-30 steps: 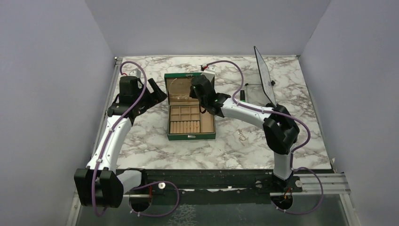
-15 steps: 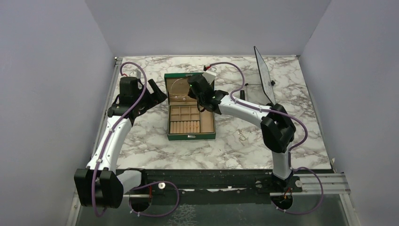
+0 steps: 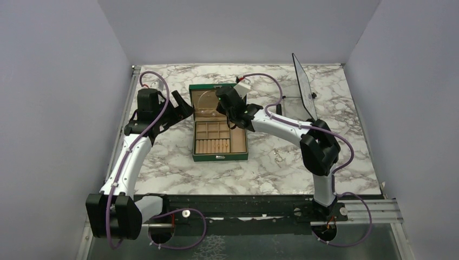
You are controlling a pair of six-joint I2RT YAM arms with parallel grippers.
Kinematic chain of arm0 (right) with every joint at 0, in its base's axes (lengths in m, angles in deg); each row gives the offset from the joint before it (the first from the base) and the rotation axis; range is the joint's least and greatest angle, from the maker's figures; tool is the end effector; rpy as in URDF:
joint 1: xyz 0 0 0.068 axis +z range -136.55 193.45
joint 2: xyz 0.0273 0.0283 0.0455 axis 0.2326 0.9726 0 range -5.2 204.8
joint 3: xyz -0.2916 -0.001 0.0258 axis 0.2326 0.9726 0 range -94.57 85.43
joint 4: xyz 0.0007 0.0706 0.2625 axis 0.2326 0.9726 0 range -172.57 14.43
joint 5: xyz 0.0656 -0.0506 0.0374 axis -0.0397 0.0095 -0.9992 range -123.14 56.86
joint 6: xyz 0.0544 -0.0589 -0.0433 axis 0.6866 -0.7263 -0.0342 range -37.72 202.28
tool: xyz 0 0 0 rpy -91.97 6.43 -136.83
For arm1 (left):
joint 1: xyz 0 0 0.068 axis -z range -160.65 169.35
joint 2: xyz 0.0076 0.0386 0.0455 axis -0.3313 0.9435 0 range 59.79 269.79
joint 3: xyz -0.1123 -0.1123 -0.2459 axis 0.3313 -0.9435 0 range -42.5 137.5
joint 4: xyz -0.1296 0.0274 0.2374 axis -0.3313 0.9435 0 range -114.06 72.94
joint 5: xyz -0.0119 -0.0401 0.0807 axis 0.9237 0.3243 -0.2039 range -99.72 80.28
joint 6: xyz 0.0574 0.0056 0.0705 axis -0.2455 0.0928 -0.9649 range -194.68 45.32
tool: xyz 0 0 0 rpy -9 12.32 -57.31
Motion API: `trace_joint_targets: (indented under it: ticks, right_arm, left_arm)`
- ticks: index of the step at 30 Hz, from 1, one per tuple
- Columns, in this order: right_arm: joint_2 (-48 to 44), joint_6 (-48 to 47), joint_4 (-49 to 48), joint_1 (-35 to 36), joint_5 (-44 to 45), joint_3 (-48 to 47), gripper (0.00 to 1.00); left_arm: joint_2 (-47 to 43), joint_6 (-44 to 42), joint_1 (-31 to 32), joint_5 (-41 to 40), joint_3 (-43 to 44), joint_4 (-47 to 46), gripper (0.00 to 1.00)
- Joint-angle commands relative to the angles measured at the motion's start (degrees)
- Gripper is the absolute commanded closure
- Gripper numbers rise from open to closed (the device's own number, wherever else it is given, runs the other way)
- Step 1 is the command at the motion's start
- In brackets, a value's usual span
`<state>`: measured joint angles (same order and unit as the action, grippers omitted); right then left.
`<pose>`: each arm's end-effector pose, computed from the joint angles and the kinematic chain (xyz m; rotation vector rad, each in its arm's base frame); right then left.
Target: Organize the mixed jewelry
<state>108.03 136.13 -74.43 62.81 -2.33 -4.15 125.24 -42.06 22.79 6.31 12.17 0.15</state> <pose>0.3660 0.3622 0.2513 0.3966 2.0474 0.5465 0.2875 -0.0398 0.2960 -0.4025 2.1946 -0.6568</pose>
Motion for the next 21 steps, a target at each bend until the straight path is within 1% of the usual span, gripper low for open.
trace_joint_targets:
  ticks: [1, 6, 10, 11, 15, 21]
  right_arm:
    - [-2.94, 1.61, 2.83, -0.37, -1.00, 0.79, 0.95]
    - [-6.66, 1.27, 0.93, -0.40, -2.82, 4.88, 0.95]
    - [-8.80, 1.26, 0.71, -0.36, -4.86, 6.86, 0.96]
    - [-9.39, 1.26, 0.47, -0.35, -5.42, 7.40, 0.95]
    - [-11.44, 0.95, -1.21, -0.38, -8.03, 9.98, 0.96]
    - [-13.84, -0.71, -5.06, -0.38, -12.39, 13.46, 0.96]
  left_arm:
    - [0.23, 0.90, -0.27, 7.99, -1.47, -9.61, 0.13]
    - [2.97, 2.12, -0.25, 14.01, -4.10, -18.72, 0.13]
    - [5.51, 3.82, -0.07, 17.52, -4.95, -23.87, 0.13]
    - [6.07, 3.93, 0.12, 17.81, -5.07, -25.60, 0.13]
    - [7.93, 3.89, 0.34, 16.32, -5.19, -26.55, 0.14]
    - [10.05, 5.19, 0.56, 16.41, -6.19, -28.36, 0.24]
